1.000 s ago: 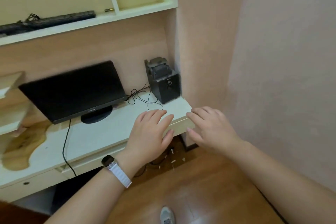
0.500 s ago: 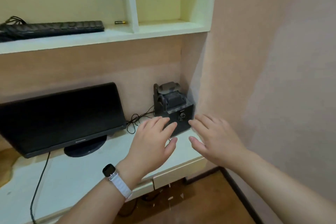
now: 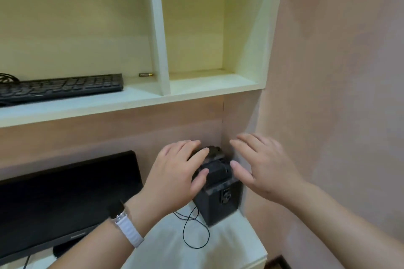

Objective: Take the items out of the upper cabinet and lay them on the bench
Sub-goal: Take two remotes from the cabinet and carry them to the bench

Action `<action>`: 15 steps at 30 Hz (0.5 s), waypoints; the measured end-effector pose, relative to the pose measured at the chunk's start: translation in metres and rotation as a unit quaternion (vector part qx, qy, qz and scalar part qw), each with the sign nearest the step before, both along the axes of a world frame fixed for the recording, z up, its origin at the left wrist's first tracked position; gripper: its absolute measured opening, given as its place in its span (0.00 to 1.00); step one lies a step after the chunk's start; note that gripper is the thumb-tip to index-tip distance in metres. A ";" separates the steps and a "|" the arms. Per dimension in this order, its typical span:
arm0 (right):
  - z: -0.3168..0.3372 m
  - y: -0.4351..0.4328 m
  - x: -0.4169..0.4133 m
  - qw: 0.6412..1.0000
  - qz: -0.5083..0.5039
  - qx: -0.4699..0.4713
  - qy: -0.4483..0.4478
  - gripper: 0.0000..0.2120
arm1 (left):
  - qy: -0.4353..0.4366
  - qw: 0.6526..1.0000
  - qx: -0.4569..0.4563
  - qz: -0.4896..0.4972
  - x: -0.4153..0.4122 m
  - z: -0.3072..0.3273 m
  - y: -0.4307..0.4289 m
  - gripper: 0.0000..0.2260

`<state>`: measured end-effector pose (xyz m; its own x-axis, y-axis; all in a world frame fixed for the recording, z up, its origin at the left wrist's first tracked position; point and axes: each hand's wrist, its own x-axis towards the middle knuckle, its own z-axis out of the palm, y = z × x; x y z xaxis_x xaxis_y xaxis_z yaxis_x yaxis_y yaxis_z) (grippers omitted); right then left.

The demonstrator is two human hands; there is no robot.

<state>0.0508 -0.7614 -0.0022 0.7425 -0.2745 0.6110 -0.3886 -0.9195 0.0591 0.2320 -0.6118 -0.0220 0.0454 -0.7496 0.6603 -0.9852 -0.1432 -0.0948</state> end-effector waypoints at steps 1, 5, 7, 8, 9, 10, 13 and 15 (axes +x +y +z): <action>0.008 -0.007 0.002 1.000 0.007 -0.005 -0.005 0.22 | -0.003 1.000 -0.011 0.004 0.001 0.008 -0.004 0.17; 0.039 -0.031 0.013 0.999 0.041 -0.026 -0.020 0.23 | -0.033 0.998 -0.042 0.025 0.003 0.044 -0.022 0.18; 0.060 -0.043 0.020 0.996 0.066 -0.040 -0.042 0.23 | -0.048 0.997 -0.046 0.045 0.007 0.064 -0.031 0.19; 0.072 -0.048 0.024 0.994 0.075 -0.049 -0.057 0.23 | -0.053 0.996 -0.051 0.055 0.010 0.075 -0.035 0.19; 0.084 -0.053 0.028 0.992 0.083 -0.058 -0.071 0.22 | -0.056 0.995 -0.058 0.062 0.013 0.085 -0.038 0.19; 0.096 -0.058 0.032 0.990 0.091 -0.067 -0.085 0.22 | -0.060 0.994 -0.069 0.066 0.016 0.095 -0.042 0.19; 0.137 -0.073 0.045 0.982 0.108 -0.092 -0.122 0.22 | -0.078 0.988 -0.108 0.072 0.024 0.128 -0.051 0.18; 0.166 -0.082 0.053 0.977 0.114 -0.103 -0.147 0.23 | -0.094 0.984 -0.129 0.072 0.029 0.154 -0.055 0.17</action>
<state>0.1041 -0.8431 0.1641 0.5545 0.0299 0.8316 -0.2026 -0.9644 0.1697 0.2610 -0.6669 0.1318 -0.0026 -0.5504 0.8349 -0.9211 -0.3237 -0.2163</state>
